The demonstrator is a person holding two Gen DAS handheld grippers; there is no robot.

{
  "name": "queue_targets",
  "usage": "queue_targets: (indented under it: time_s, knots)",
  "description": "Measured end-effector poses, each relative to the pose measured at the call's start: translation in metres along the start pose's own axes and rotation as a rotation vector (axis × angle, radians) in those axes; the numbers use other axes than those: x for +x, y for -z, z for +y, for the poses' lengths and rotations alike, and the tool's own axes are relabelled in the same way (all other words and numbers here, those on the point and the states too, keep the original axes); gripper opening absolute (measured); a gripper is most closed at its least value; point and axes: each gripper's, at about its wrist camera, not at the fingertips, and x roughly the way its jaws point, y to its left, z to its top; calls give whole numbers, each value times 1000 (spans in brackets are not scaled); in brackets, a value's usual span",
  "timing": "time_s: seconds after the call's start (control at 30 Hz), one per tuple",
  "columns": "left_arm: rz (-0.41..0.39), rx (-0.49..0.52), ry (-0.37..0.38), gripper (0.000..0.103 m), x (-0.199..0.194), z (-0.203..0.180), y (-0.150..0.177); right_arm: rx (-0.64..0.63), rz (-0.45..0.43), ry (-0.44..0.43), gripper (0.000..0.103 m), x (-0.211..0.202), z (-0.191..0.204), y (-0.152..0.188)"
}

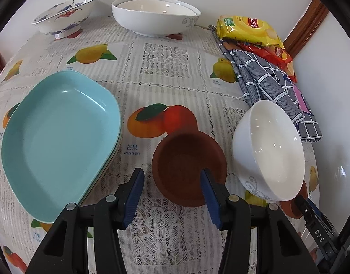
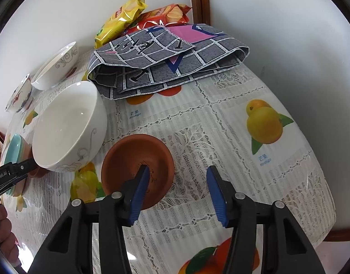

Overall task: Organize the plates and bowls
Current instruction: 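Reach both grippers toward the small brown clay bowls, then grasp a brown clay bowl with each gripper and lift them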

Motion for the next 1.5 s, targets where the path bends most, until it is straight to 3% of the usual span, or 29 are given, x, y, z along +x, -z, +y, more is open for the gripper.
queue_targets:
  time_s: [0.17, 0.33, 0.6, 0.93, 1.5]
  knots:
    - [8, 2, -3, 43, 6, 0, -3, 6, 12, -2, 38, 8, -1, -2]
    - [16, 6, -9, 30, 11, -1, -3, 9, 11, -7, 31, 10, -1, -1]
    - [21, -4, -23, 15, 11, 3, -3, 17, 15, -39, 12, 11, 0, -2]
    - [-2, 22, 2, 8, 0, 0, -1, -2, -22, -29, 8, 1, 7, 0]
    - [-35, 33, 46, 8, -28, 3, 3, -7, -78, -11, 8, -30, 14, 0]
